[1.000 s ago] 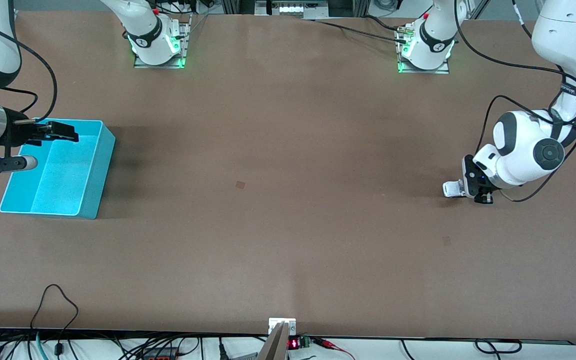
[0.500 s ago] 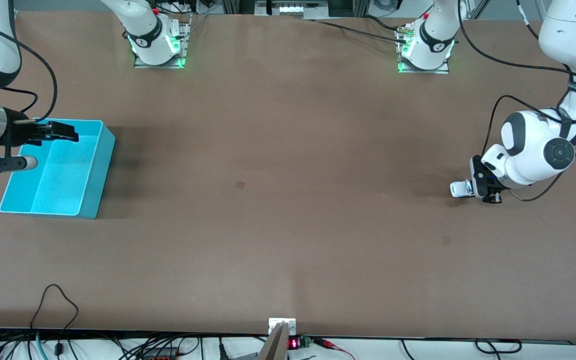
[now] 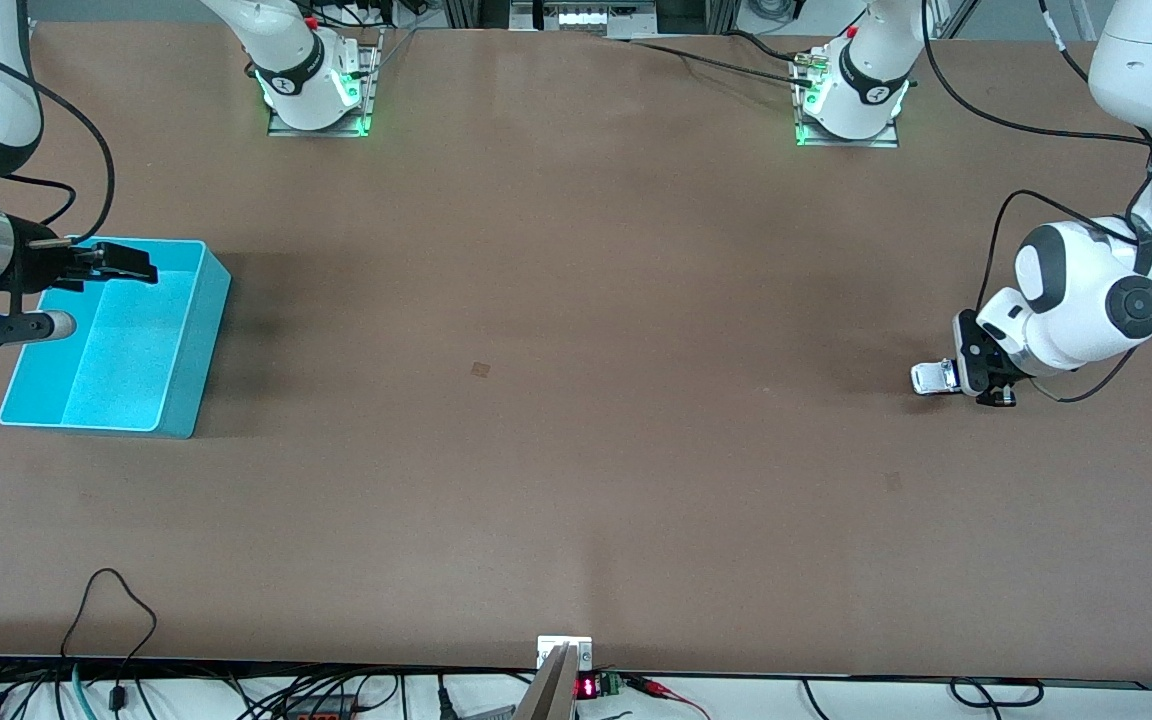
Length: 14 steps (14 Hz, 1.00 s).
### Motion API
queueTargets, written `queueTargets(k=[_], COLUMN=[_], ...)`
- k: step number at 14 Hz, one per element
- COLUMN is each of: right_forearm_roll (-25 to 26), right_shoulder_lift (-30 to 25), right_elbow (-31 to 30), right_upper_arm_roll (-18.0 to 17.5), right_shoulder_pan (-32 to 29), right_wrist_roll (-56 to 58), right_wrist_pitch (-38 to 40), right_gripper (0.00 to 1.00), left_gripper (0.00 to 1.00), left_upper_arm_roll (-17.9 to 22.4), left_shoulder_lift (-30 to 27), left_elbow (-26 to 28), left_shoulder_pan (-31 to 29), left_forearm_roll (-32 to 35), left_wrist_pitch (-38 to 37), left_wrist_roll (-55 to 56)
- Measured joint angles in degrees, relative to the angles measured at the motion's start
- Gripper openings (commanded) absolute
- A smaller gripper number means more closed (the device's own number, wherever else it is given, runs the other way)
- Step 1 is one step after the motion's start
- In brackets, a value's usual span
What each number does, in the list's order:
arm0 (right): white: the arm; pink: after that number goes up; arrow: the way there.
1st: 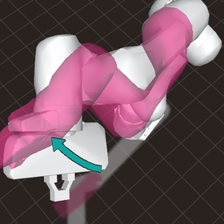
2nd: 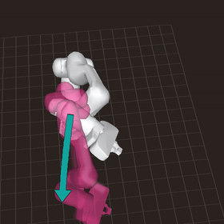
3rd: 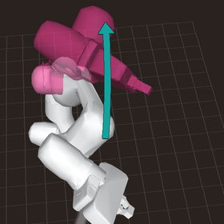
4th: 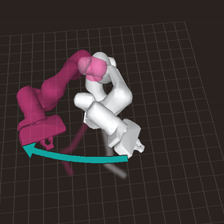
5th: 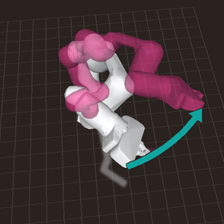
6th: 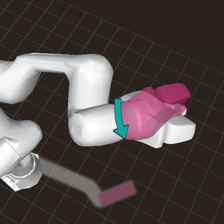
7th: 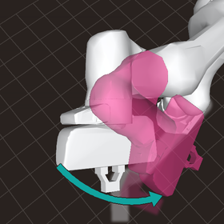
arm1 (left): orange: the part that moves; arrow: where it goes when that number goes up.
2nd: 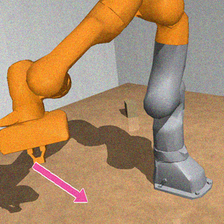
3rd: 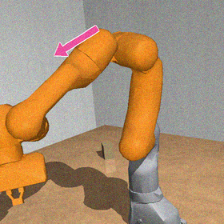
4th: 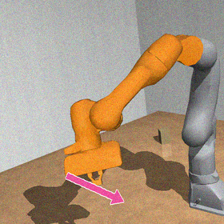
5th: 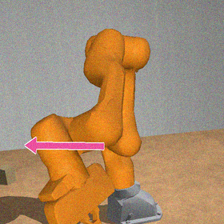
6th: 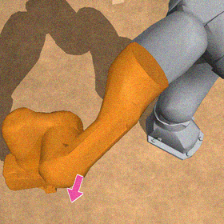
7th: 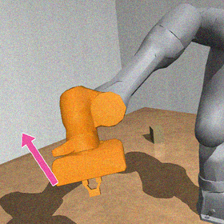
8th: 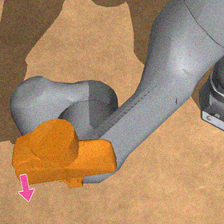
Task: Wind and store white jeep toy
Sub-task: 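Drag the jeep backward along the table with the left gripper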
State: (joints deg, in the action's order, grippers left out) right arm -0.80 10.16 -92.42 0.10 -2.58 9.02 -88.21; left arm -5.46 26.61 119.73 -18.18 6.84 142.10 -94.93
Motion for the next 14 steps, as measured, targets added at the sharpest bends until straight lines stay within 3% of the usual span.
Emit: queueTargets(k=[14], right_forearm_roll=[-0.01], right_shoulder_lift=[0.0], right_elbow=[0.0], right_upper_arm_roll=[-0.01], right_shoulder_pan=[0.0], right_wrist_roll=[0.0], right_wrist_pitch=[0.01], right_gripper=[1.0], left_gripper=[0.4], left_upper_arm_roll=[-0.1], left_shoulder_lift=[1.44], left_elbow=[-2.27], left_shoulder_pan=[-5.64], left_forearm_roll=[3.37], left_wrist_pitch=[-0.15], left_wrist_roll=[-3.67])
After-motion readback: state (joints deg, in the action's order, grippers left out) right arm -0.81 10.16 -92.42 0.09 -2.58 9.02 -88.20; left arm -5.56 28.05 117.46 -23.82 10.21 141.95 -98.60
